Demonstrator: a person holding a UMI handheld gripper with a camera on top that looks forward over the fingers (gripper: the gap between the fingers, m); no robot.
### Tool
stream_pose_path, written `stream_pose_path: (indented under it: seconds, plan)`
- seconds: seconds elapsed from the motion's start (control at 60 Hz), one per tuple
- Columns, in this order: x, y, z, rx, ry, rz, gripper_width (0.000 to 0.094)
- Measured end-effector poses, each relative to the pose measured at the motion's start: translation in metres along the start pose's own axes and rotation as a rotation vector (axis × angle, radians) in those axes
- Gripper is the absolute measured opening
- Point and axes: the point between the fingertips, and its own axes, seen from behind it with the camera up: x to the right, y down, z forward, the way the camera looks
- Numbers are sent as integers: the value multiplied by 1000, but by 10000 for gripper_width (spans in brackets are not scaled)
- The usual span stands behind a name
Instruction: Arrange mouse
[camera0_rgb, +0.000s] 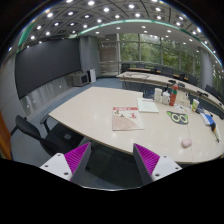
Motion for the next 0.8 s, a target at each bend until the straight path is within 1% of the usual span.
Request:
stream_pose_path:
  seconds: [0.083, 0.183, 0.367, 0.467, 0.567, 0.667, 0.8]
  plan:
    - [14, 14, -1, -13, 24, 17, 856]
    - [51, 50, 0, -44, 73, 25, 855]
    - [148, 122, 6, -111, 182, 51, 857]
    - [215, 151, 17, -122, 258, 74, 857]
    - [281, 156, 31, -113, 339, 110, 856]
    - [344, 155, 55, -87, 395, 152, 858]
    - [408, 137, 104, -46, 422, 172, 854]
